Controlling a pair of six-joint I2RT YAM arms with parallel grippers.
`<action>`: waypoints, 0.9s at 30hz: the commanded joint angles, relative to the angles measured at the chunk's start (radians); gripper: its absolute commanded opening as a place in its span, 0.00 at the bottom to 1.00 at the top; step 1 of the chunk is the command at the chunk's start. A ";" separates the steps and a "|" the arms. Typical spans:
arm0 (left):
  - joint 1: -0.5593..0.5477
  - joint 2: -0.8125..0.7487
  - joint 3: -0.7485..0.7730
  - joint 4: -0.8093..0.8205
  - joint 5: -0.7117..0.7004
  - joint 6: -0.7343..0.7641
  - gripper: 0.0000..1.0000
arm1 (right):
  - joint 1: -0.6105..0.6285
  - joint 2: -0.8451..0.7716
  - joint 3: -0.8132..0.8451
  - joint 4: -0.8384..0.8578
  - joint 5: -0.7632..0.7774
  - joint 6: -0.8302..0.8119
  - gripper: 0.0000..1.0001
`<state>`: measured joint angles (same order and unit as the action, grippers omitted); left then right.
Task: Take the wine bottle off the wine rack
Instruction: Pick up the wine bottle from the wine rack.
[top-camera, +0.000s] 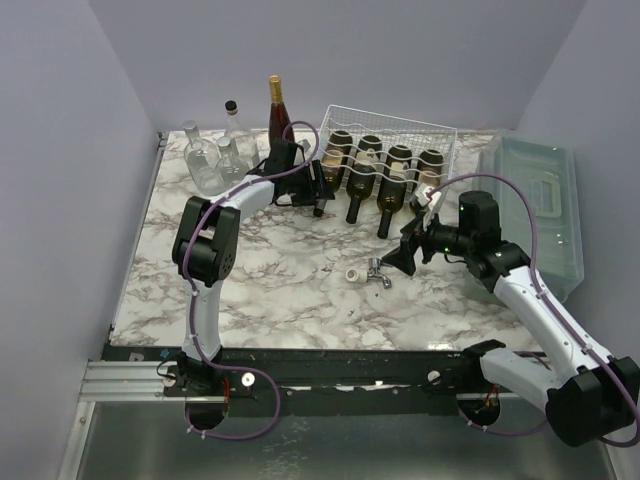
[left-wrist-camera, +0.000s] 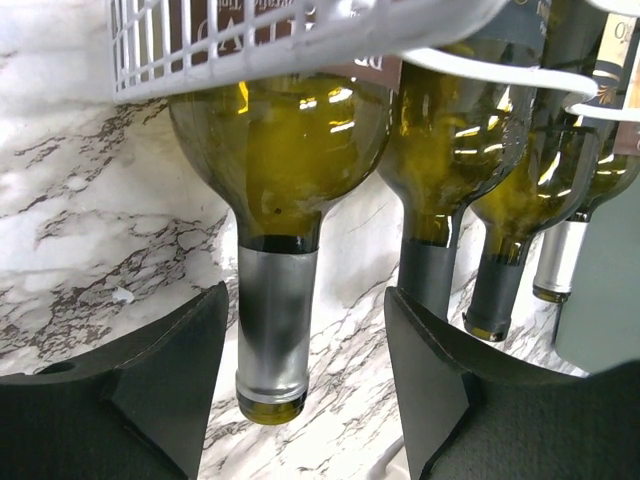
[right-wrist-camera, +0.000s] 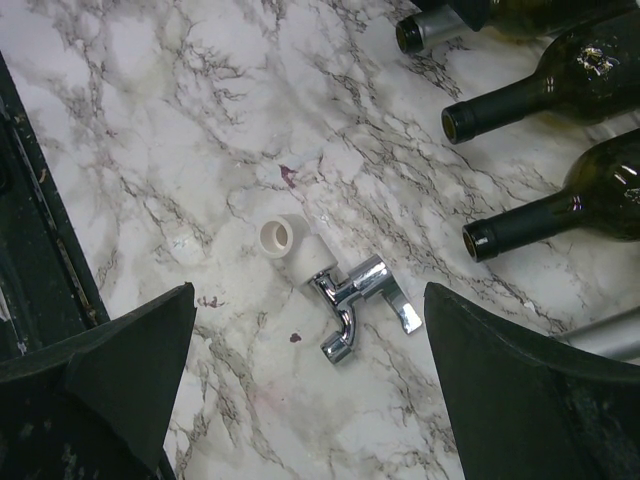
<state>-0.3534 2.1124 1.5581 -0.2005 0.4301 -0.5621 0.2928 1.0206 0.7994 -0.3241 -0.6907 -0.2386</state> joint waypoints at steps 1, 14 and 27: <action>-0.005 0.013 0.034 -0.064 -0.015 -0.004 0.65 | -0.004 -0.024 -0.005 0.007 0.017 -0.015 1.00; -0.068 0.059 0.187 -0.318 -0.291 0.039 0.60 | -0.004 -0.040 -0.005 0.008 0.027 -0.018 0.99; -0.103 0.099 0.269 -0.398 -0.354 0.092 0.37 | -0.005 -0.047 -0.005 0.008 0.042 -0.021 1.00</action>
<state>-0.4431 2.1876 1.7771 -0.5560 0.1219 -0.4999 0.2928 0.9886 0.7994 -0.3237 -0.6693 -0.2451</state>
